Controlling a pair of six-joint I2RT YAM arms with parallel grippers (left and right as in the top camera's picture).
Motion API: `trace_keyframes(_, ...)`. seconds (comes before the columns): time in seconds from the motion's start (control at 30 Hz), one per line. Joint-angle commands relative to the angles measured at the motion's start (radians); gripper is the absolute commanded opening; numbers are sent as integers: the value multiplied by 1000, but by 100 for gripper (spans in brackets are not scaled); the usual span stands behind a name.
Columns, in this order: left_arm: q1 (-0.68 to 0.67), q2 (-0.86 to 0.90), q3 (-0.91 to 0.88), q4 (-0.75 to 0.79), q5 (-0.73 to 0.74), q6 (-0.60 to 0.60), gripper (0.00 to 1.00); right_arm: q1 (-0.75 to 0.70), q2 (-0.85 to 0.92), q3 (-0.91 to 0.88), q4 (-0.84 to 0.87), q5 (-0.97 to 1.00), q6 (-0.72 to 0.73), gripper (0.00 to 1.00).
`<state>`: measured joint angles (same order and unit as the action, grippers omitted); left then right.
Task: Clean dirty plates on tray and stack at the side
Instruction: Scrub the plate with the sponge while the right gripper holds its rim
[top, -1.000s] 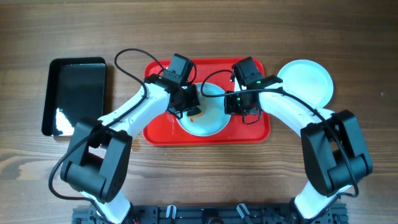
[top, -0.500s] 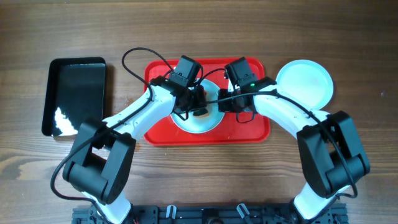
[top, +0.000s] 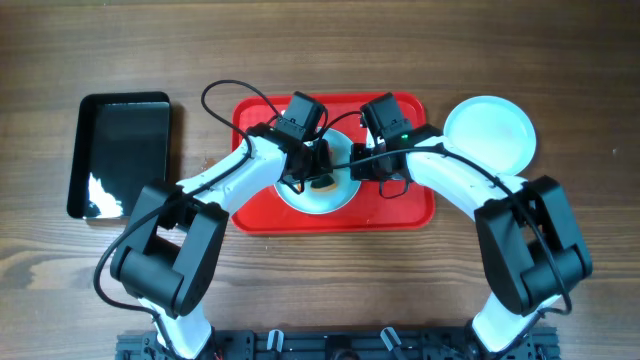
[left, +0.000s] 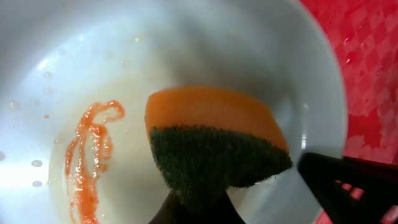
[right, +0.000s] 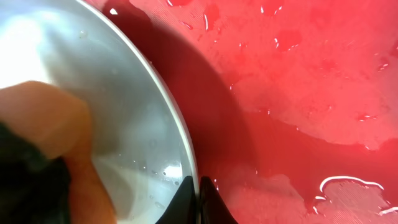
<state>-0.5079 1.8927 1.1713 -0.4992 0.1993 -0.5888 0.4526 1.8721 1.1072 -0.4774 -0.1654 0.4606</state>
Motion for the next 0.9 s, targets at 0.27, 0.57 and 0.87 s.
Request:
trace_keyframes(0.27,-1,10,-8,13,-10,-3,4,1,95,3,26,11,35,4)
trace_keyframes(0.57,-1,10,-8,40,-10,-3,4,-2,94,4,21,10,11,5)
trace_keyframes(0.87,-3,58,-8,54,-26,-55,4,-2,94,5,21,10,10,4)
